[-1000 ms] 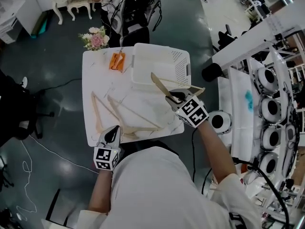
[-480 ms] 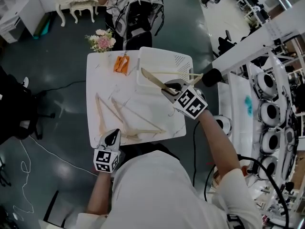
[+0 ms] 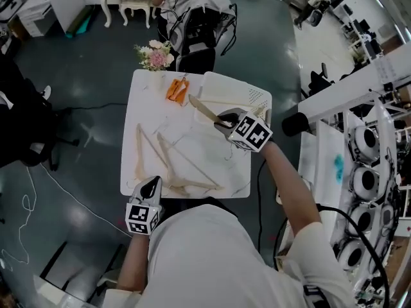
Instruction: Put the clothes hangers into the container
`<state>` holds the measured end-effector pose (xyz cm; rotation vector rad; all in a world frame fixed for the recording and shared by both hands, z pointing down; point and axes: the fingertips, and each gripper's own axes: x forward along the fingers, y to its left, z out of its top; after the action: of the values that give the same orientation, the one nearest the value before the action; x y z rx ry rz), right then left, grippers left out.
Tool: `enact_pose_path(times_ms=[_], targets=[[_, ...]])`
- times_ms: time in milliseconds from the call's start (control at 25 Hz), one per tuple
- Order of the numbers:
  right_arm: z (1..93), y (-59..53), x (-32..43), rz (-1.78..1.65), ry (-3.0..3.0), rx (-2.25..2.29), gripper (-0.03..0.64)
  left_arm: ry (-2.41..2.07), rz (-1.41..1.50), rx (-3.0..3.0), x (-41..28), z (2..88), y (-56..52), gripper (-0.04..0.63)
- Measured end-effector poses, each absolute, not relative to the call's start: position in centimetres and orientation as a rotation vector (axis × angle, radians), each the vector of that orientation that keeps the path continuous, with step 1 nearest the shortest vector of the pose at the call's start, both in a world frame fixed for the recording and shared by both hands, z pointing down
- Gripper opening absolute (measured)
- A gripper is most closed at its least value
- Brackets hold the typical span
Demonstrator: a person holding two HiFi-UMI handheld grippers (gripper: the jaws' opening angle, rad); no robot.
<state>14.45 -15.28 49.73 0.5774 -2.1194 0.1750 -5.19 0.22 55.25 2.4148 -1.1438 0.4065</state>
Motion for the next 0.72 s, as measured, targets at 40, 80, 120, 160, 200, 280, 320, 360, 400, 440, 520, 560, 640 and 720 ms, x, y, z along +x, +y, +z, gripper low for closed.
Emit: enact_pose_path(times_ms=[40,80,120,160,200,280,320,360,400,440,520,560,640,720], targets=[[50.2,-15.6,14.5,0.191,-2.124,0.559,0.067,-1.157,0.407,2.407,-5.2,55.2,0.1,0.002],[50.6,-15.9,14.5,0.21,-2.13,0.54,0.067,-1.169,0.41,2.4,-5.1,55.3,0.1,0.002],[51.1,-16.2,14.6,0.229,-2.136,0.522,0.067,-1.18,0.414,2.392,-5.1,55.3,0.0,0.002],[51.6,-16.4,14.6,0.246,-2.14,0.504,0.067,-1.191,0.418,2.384,-5.0,55.4,0.0,0.002],[52.2,-16.7,14.8,0.261,-2.141,0.488,0.067,-1.201,0.422,2.376,-4.9,55.5,0.0,0.002],[53.4,-17.2,15.1,0.284,-2.133,0.461,0.067,-1.22,0.421,2.361,-4.6,55.6,-0.1,0.002],[53.9,-17.5,15.3,0.294,-2.128,0.448,0.067,-1.23,0.421,2.352,-4.5,55.7,-0.1,0.002],[54.5,-17.9,15.3,0.304,-2.125,0.435,0.067,-1.241,0.422,2.34,-4.5,55.8,0.0,0.002],[55.0,-18.3,15.3,0.316,-2.123,0.423,0.067,-1.252,0.423,2.327,-4.5,55.9,0.0,0.002],[55.4,-18.8,15.3,0.332,-2.123,0.413,0.067,-1.262,0.424,2.315,-4.4,56.0,0.1,0.002],[56.1,-19.8,15.3,0.37,-2.124,0.395,0.067,-1.279,0.423,2.293,-4.3,56.2,0.1,0.002],[56.4,-20.3,15.4,0.383,-2.122,0.387,0.067,-1.286,0.423,2.284,-4.2,56.2,0.1,0.002],[57.0,-21.2,15.5,0.388,-2.107,0.367,0.067,-1.298,0.425,2.269,-4.0,56.2,-0.1,0.002],[57.8,-21.9,15.7,0.396,-2.087,0.34,0.067,-1.306,0.427,2.257,-3.9,56.3,-0.2,0.002]])
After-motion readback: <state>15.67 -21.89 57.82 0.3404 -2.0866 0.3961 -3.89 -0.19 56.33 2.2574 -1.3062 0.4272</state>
